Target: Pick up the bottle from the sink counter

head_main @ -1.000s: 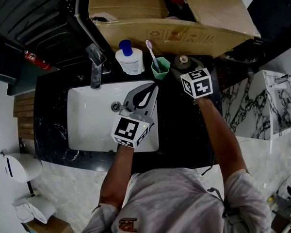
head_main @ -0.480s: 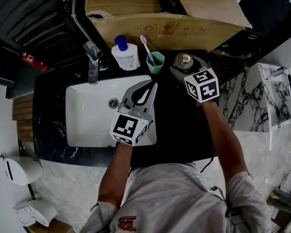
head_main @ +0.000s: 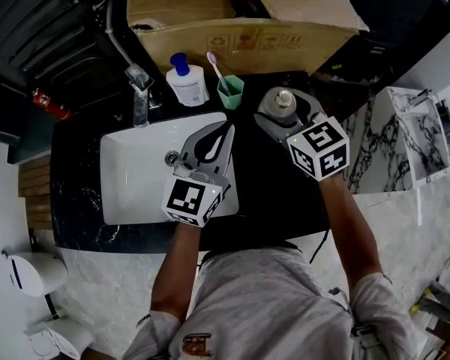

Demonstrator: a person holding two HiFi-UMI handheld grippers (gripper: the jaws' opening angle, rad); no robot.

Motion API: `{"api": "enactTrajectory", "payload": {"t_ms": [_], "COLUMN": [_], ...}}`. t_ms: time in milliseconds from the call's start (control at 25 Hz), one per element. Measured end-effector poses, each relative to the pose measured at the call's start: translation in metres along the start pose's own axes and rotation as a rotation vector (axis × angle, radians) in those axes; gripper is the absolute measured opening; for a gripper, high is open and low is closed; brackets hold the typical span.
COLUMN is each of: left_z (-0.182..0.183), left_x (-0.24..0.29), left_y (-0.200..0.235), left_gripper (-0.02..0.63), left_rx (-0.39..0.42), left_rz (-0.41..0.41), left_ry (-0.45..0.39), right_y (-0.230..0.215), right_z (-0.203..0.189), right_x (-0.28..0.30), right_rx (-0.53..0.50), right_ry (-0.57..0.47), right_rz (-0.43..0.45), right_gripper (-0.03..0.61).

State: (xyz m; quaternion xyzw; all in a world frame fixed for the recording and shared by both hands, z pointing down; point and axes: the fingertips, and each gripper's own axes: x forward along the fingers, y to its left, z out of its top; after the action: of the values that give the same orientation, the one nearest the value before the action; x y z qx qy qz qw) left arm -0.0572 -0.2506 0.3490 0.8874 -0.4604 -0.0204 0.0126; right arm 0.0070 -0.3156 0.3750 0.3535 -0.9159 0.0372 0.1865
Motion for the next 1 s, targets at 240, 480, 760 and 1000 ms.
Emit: {"api": "enactTrajectory", "payload": {"t_ms": [240,480,760,1000], "left_z": [0.01,0.018,0.022,0.023], "left_x": [-0.012,-0.021,-0.025,-0.026], "left_y": [-0.012,-0.021,-0.026,-0.027], "left_gripper": [0.0,0.0,0.0,0.0], "left_rx": [0.032,0.035,0.029,0.031], "left_rz": [-0.013,-0.02,-0.024,-0.026], "left_ry": [-0.018,-0.041,-0.054,-0.062], "right_y": [0.034,0.054,0.062,0.064], "right_z": [0.011,0.015,0.018,0.021], "right_x": [-0.029,-0.048,-0.058,-0.061], "right_rx": [-0.006,0.006,-0.003,-0.023], "right_ry": [-0.04,-0.075,-0.088,-0.095], "right_rz": [0.034,0.043,0.035,0.027], "right_gripper": [0.331,0.332,0.333,0.333]}}
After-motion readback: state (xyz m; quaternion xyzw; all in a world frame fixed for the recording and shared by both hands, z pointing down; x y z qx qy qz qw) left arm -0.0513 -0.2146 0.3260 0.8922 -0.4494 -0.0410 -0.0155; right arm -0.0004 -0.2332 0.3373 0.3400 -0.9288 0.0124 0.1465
